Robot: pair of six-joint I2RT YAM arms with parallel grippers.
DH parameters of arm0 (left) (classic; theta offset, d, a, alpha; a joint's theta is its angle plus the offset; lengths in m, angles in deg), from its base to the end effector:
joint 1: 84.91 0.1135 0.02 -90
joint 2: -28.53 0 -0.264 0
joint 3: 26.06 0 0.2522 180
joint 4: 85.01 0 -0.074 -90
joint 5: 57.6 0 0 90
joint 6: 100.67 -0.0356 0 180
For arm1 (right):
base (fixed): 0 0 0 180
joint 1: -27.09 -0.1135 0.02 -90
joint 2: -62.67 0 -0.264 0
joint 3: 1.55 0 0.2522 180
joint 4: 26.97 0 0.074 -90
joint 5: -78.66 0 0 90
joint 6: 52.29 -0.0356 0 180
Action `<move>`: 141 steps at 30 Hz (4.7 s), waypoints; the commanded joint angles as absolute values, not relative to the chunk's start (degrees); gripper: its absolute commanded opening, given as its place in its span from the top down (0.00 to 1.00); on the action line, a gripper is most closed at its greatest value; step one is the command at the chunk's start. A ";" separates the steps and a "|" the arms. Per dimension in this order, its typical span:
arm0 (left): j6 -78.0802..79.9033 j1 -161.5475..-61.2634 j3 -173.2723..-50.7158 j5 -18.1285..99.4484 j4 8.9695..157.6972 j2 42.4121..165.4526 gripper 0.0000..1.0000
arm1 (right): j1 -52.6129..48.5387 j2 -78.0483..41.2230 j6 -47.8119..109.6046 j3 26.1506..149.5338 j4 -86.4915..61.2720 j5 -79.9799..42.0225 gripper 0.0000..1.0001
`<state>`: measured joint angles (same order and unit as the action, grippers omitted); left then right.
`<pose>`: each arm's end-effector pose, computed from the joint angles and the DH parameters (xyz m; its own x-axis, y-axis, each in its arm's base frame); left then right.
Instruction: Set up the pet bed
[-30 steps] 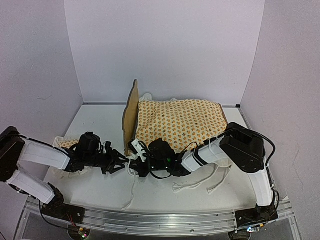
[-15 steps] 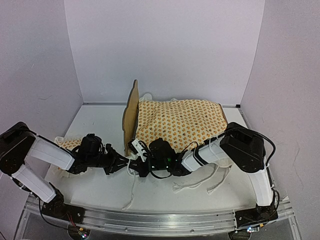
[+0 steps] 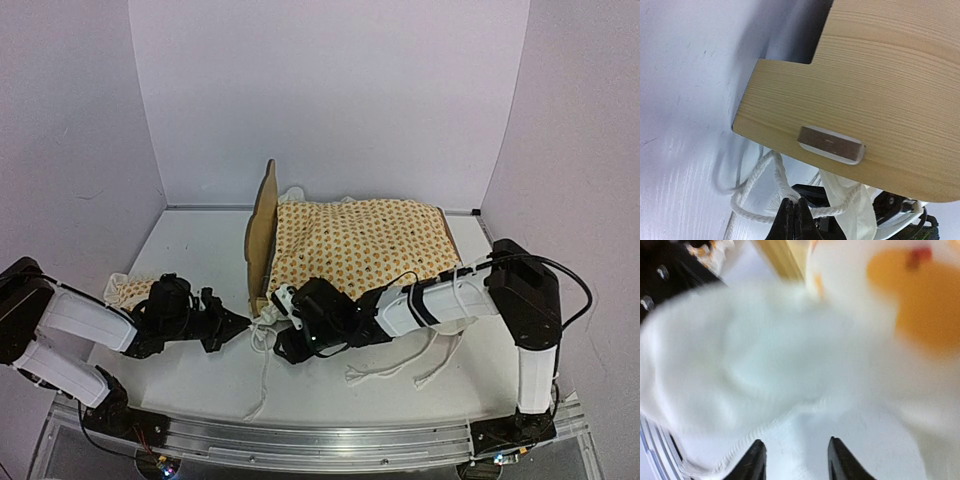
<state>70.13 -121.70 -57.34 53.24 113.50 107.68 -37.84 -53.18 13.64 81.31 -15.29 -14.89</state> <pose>0.1790 -0.1497 0.1331 -0.8604 -0.5086 0.0328 -0.2584 0.3798 -0.8882 0.1779 0.3855 0.1368 -0.6483 -0.4252 -0.6316 -0.7210 0.6094 0.3298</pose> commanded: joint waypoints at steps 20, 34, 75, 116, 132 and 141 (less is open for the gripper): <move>70.69 -121.29 -50.29 50.17 115.95 100.03 1.00 | -49.46 -67.98 16.39 111.72 24.89 -6.02 0.27; 64.24 -120.79 -51.64 47.21 110.75 91.23 1.00 | -48.55 -61.77 12.65 99.66 27.71 2.19 0.96; 40.09 -116.28 -68.69 20.16 59.84 70.17 0.42 | -42.31 -28.13 23.62 76.20 22.51 -4.94 0.50; 22.71 -74.34 -80.92 44.28 61.53 105.93 0.74 | -32.25 9.76 28.06 62.50 32.12 5.28 0.11; 27.63 -87.20 -104.91 72.44 87.75 87.48 1.00 | -28.22 -3.03 25.05 73.41 28.18 -9.87 0.04; 18.38 -121.38 -124.18 80.33 96.95 104.31 1.00 | -20.53 -13.11 16.57 88.78 14.79 -43.93 0.02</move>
<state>24.64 -113.00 -118.13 74.68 91.08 97.93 -22.30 -10.37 21.57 80.89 24.68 -25.73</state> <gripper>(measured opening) 0.026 0.984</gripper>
